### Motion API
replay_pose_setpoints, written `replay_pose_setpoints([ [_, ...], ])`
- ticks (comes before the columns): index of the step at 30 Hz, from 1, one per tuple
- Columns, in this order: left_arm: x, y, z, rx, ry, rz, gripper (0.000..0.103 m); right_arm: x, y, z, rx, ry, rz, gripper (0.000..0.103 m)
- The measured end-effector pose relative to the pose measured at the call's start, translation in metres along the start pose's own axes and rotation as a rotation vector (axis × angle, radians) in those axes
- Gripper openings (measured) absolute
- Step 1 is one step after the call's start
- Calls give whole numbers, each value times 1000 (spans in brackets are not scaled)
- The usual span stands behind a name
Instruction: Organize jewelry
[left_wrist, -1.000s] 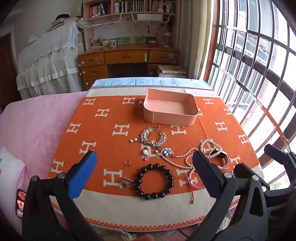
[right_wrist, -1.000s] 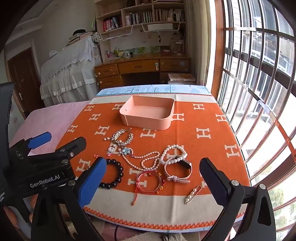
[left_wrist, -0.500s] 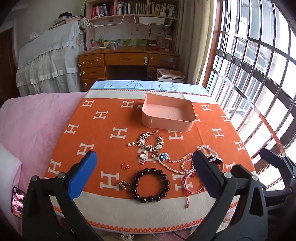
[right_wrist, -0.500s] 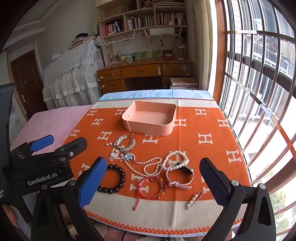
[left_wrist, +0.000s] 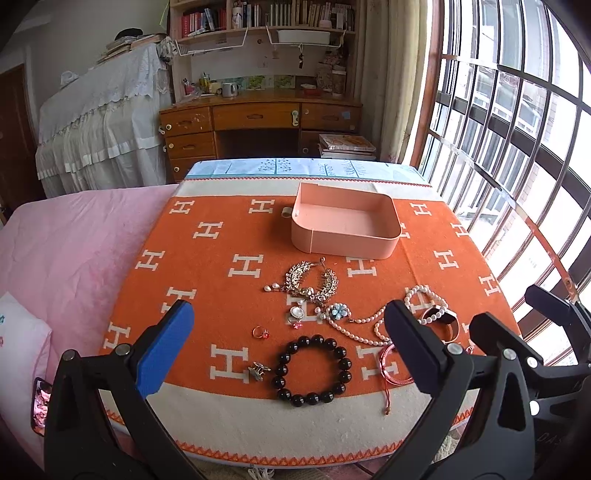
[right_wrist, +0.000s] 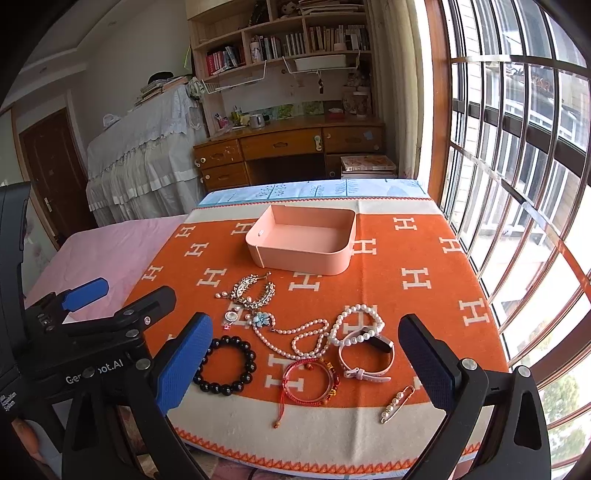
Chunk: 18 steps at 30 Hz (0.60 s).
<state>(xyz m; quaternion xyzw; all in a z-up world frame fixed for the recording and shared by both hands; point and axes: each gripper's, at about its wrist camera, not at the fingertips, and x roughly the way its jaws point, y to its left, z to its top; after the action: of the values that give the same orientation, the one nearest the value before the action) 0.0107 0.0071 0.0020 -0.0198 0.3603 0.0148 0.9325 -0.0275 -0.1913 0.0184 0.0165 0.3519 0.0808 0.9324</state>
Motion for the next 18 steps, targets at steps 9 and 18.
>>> replay_pose_setpoints([
  [9,7,5,4,-7,9,15,102,12,2,2,5,12,5,102],
  [18,12,10,5,-14,18,25,101,21,3,8,4,17,9,102],
])
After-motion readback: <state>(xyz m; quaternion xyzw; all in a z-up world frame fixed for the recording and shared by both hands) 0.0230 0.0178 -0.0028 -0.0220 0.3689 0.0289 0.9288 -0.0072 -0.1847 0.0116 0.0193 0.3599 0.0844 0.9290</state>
